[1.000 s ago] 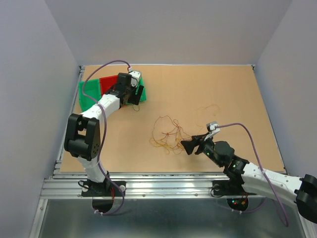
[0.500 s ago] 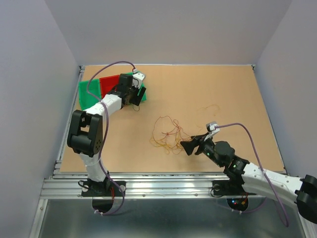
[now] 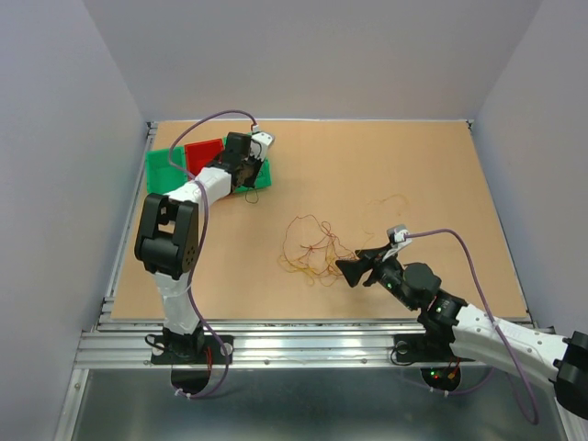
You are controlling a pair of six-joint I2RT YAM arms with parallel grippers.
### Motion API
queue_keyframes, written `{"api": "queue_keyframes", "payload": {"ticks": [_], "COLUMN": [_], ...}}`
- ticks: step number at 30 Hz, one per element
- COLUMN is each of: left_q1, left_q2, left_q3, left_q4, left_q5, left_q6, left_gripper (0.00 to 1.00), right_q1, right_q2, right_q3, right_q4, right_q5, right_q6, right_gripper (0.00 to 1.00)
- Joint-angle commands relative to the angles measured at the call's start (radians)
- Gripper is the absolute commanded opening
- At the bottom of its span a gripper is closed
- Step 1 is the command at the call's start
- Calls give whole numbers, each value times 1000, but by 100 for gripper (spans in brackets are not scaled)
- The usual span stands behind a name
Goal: Untangle the cables
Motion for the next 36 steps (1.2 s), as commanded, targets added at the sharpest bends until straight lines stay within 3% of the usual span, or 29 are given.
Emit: {"api": "queue_keyframes", "payload": {"ticks": [1, 3, 5, 13, 23, 36], "left_q1": [3, 3, 5, 12, 17, 17], "left_q2": [2, 12, 22, 63, 282, 399], "left_q3": [57, 64, 77, 167, 454, 465], "left_q4": [-12, -16, -24, -47, -111, -121], "left_q5": [-1, -6, -18, -32, -240, -241], "left_q6": [-1, -1, -4, -24, -47, -62], "left_gripper": [14, 3, 0, 0, 0, 0], "right_q1": [-2, -2, -2, -2, -2, -2], "right_q2": [-13, -13, -11, 1, 27, 4], "right_q3": [-16, -16, -14, -8, 2, -11], "right_q4": [4, 4, 5, 6, 9, 4], "right_q5": [0, -1, 0, -4, -6, -6], "right_q6": [3, 3, 3, 4, 7, 10], "right_gripper": [80, 80, 80, 80, 80, 80]}}
